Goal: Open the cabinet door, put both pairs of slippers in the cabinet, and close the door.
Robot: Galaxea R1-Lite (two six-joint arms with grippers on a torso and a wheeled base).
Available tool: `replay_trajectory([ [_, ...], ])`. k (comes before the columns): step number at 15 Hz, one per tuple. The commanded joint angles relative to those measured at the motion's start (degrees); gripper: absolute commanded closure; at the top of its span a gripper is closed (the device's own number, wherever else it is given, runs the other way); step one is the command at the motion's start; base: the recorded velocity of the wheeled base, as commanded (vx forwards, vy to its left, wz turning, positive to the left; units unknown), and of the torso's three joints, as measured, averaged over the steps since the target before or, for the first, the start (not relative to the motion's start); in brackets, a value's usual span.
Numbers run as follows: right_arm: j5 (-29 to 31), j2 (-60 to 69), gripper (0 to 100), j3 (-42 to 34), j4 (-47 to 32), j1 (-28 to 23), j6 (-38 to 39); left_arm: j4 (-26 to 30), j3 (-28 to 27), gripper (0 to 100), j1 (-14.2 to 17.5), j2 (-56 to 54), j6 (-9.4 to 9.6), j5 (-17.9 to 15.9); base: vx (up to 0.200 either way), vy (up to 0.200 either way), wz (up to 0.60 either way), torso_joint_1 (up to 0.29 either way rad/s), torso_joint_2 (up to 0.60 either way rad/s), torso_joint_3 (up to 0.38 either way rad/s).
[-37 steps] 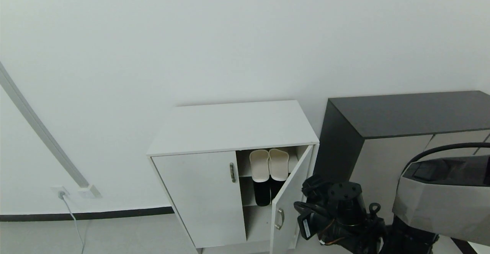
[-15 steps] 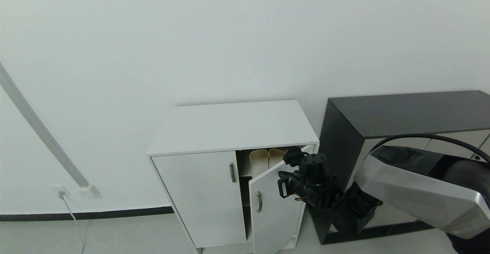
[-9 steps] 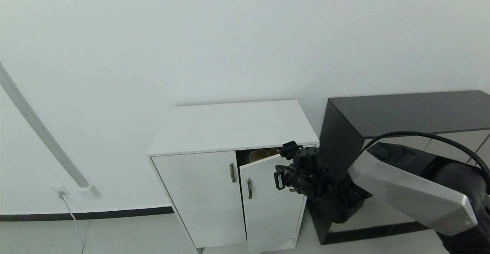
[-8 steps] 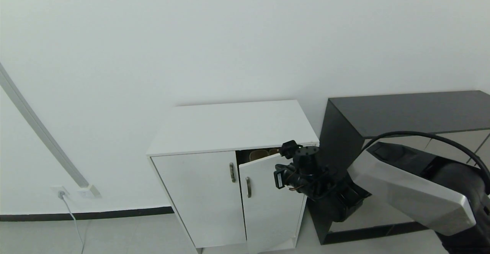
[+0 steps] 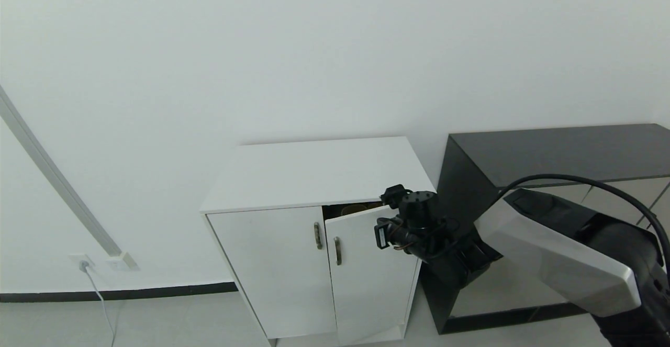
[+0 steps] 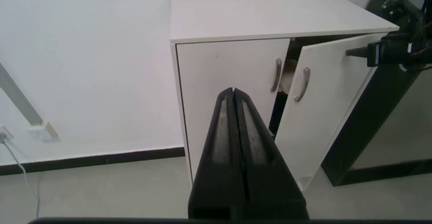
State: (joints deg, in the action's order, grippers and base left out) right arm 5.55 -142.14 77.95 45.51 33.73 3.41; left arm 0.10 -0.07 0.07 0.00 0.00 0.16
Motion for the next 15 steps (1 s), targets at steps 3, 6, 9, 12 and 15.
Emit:
replay_trajectory([
  [3, 0.0, -1.8, 100, 4.0, -1.7, -0.2, 0.1, 0.0, 0.0, 100, 0.0, 0.0, 0.0, 0.0, 0.0, 0.0, 0.0, 0.0, 0.0, 0.0],
  [6, 0.0, -2.4, 100, 5.8, -2.9, -0.2, 0.1, 0.0, 0.0, 100, 0.0, 0.0, 0.0, 0.0, 0.0, 0.0, 0.0, 0.0, 0.0, 0.0],
  [9, 0.1, -3.1, 100, 8.3, -4.7, -0.2, 0.1, 0.0, 0.0, 100, 0.0, 0.0, 0.0, 0.0, 0.0, 0.0, 0.0, 0.0, 0.0, 0.0],
  [12, 0.1, -3.5, 100, 9.4, -5.6, -0.2, 0.1, 0.0, 0.0, 100, 0.0, 0.0, 0.0, 0.0, 0.0, 0.0, 0.0, 0.0, 0.0, 0.0],
  [15, 0.1, -4.5, 100, 10.4, -5.7, -0.2, 0.1, 0.0, 0.0, 100, 0.0, 0.0, 0.0, 0.0, 0.0, 0.0, 0.0, 0.0, 0.0, 0.0],
])
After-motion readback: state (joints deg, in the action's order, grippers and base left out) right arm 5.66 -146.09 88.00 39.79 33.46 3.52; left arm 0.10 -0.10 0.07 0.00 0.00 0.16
